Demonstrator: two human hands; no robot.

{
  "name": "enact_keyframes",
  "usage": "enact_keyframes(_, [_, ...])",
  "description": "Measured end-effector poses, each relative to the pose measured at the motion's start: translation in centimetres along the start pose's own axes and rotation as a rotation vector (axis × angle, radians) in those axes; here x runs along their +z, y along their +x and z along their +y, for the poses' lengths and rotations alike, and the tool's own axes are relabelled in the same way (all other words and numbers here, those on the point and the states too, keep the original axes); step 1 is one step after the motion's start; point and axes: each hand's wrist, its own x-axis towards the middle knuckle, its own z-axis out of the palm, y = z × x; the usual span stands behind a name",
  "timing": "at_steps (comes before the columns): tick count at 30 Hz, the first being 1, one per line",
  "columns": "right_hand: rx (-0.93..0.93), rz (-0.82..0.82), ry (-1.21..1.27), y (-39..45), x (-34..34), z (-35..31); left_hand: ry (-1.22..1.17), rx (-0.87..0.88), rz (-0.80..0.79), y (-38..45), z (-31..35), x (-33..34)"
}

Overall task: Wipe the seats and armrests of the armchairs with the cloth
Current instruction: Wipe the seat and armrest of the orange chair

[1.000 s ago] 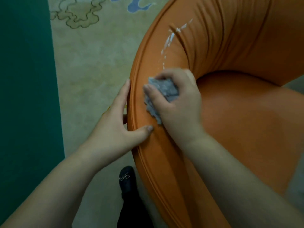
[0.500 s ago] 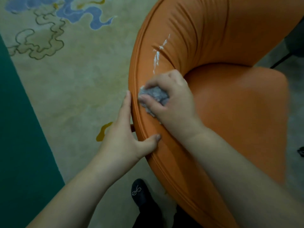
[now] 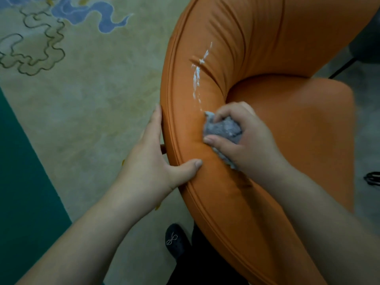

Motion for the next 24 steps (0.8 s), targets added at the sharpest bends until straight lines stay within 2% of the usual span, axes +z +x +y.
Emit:
enact_keyframes(4, [0.132, 0.064, 0.016, -1.1, -2.3, 1.8, 0.023, -0.017, -0.012, 0.6, 0.4, -0.3])
enact_keyframes(6, [0.058, 0.098, 0.090, 0.0, -1.8, 0.4, -0.018, -0.013, -0.021, 0.7, 0.4, -0.2])
enact_keyframes(9, [-0.153, 0.026, 0.021, 1.3, 0.4, -1.7, -0.067, -0.025, -0.027, 0.5, 0.4, -0.3])
enact_keyframes(10, [-0.158, 0.015, 0.016, 1.3, 0.9, -1.6, -0.057, -0.028, -0.027, 0.6, 0.5, -0.4])
enact_keyframes(14, [0.046, 0.036, 0.004, -0.1, -0.8, 1.6, -0.004, -0.044, -0.032, 0.9, 0.6, -0.7])
enact_keyframes(17, [0.162, 0.178, 0.091, 0.4, -1.9, 1.7, -0.015, -0.045, -0.027, 1.3, 1.0, -1.0])
enact_keyframes(19, [0.052, 0.247, 0.184, 2.8, -0.8, -0.5, -0.043, -0.021, -0.016, 1.9, 1.3, -1.0])
enact_keyframes(22, [-0.172, 0.224, 0.105, 5.9, 1.6, -3.1, -0.056, 0.002, 0.014, 2.9, 1.6, -1.0])
enact_keyframes(24, [-0.170, 0.214, 0.039, 6.2, 2.1, -2.2, -0.034, 0.011, 0.029, 3.5, 1.7, -1.2])
